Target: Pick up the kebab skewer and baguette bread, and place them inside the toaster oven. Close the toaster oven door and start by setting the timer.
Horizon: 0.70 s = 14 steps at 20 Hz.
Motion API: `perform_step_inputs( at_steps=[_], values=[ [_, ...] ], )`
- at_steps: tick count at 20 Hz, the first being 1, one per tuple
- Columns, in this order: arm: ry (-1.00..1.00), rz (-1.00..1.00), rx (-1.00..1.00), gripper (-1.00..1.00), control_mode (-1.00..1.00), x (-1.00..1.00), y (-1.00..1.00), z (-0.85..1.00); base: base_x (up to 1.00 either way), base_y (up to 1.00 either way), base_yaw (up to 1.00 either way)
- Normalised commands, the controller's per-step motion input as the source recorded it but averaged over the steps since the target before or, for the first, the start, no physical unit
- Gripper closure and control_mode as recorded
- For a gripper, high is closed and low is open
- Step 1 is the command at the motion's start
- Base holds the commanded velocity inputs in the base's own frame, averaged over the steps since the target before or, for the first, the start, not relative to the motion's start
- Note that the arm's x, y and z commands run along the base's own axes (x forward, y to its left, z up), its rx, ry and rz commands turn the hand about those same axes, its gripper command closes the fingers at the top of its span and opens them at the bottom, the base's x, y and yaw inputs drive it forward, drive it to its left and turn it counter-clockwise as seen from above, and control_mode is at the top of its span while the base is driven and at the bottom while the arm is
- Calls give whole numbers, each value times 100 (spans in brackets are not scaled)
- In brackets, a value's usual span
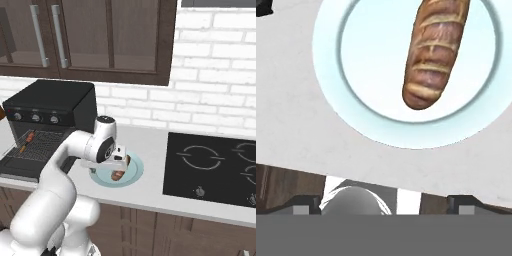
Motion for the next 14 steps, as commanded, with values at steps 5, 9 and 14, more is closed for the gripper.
perform_step_inputs(
  at_steps=[5, 9, 14],
  values=[
    [6, -8, -1, -100, -100, 20, -17, -31, 0, 0, 0],
    [0, -7, -1, -100, -100, 17, -2, -36, 0, 0, 0],
    [0, -5, -1, -100, -100, 23, 0, -36, 0, 0, 0]
  ],
)
